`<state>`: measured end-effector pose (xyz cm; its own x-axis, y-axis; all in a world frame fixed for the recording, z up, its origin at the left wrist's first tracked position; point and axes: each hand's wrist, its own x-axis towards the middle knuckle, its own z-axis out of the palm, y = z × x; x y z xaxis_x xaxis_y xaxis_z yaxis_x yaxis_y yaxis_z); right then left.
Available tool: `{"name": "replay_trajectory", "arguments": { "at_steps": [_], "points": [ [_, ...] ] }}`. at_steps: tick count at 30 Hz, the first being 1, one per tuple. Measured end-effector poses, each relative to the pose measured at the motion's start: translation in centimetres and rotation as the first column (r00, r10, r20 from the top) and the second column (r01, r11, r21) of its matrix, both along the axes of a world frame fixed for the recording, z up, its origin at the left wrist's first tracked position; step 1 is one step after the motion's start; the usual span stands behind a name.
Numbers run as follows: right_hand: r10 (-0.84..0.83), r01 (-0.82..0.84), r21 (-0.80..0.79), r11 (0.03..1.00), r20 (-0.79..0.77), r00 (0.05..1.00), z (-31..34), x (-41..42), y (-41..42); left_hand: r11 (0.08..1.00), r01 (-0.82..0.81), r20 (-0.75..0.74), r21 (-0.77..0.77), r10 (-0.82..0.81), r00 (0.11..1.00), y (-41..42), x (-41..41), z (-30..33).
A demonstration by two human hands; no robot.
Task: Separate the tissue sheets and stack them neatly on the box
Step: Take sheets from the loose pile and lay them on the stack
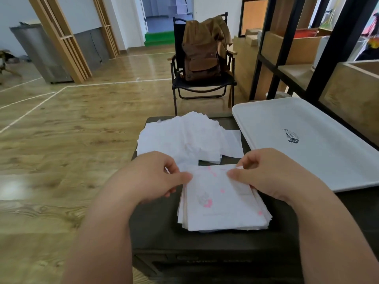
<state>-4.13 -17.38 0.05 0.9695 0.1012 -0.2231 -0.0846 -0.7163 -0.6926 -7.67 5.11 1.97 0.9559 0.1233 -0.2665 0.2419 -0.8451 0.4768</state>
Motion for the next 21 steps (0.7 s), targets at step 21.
{"name": "replay_trajectory", "arguments": {
  "at_steps": [21],
  "points": [
    [-0.143,0.107,0.172,0.979,0.215,0.966,-0.5,0.4,0.6,0.991,-0.020,0.546,0.129,-0.054,0.836,0.2,5.4,-5.9]
  ]
}}
